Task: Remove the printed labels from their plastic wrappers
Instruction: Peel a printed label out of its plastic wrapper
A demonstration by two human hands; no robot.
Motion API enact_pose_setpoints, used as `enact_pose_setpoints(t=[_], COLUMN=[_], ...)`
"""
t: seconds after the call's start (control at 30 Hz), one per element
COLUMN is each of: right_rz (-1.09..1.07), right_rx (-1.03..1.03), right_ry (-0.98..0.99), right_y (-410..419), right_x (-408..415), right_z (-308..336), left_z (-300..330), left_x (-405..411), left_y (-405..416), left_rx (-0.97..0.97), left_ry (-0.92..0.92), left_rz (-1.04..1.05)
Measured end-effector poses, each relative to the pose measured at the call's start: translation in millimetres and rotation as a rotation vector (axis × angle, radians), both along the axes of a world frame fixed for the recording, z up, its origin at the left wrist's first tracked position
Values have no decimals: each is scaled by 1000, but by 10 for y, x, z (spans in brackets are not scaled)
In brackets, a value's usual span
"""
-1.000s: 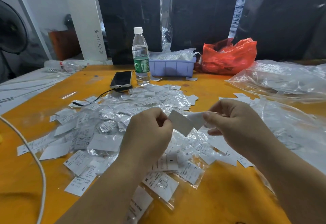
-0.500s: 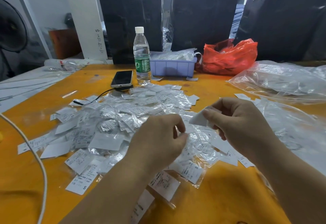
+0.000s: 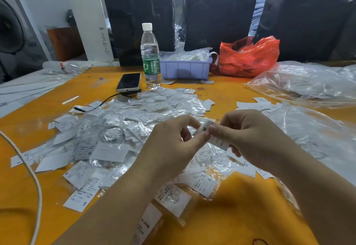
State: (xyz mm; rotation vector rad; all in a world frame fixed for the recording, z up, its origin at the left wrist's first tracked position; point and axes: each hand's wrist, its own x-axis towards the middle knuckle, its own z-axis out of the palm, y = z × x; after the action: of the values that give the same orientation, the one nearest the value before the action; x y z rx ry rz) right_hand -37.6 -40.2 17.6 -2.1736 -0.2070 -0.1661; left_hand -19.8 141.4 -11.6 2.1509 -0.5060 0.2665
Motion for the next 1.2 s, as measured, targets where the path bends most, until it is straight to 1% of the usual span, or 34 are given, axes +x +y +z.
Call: enact_pose_setpoints(t=[0.1, 0.2, 0.3, 0.4, 0.47, 0.6, 0.73, 0.87, 0.93, 1.03, 1.1, 1.2], right_rz=[35, 63, 137, 183, 159, 53, -56, -154, -167, -150, -149, -124], right_rx=[-44, -44, -93, -112, -158, -323, -589, -776, -826, -808, -738, -575], right_ry=[61, 80, 113, 144, 110, 89, 136, 156, 169, 156, 99, 50], right_y=[-13, -32, -38, -31, -33, -127, -331, -528, -595, -645, -656, -661], right_x=[30, 25, -3, -39, -73, -140, -283, -407, -439, -445, -423, -415], right_z=[-12, 18, 89, 161, 203, 346, 534, 549, 484, 334, 229, 65], left_z=[-15, 9, 35, 40, 42, 63, 133, 295, 357, 387, 376, 305], left_x=[-2, -16, -47, -96, -118, -120, -146, -168, -170, -186, -201, -208], left_y=[-33, -43, -38, -66, -91, -116, -177, -303, -371, -489, -576, -670], left_rx=[13, -39, -81, -77, -72, -105, -132, -78, -2, 73, 75, 22], left_ry=[29, 63, 95, 70, 28, -4, -1, -97, -90, -3, -36, -111], left_rz=[-18, 1, -11, -58, -62, -20, -9, -40, -49, -59, -25, 39])
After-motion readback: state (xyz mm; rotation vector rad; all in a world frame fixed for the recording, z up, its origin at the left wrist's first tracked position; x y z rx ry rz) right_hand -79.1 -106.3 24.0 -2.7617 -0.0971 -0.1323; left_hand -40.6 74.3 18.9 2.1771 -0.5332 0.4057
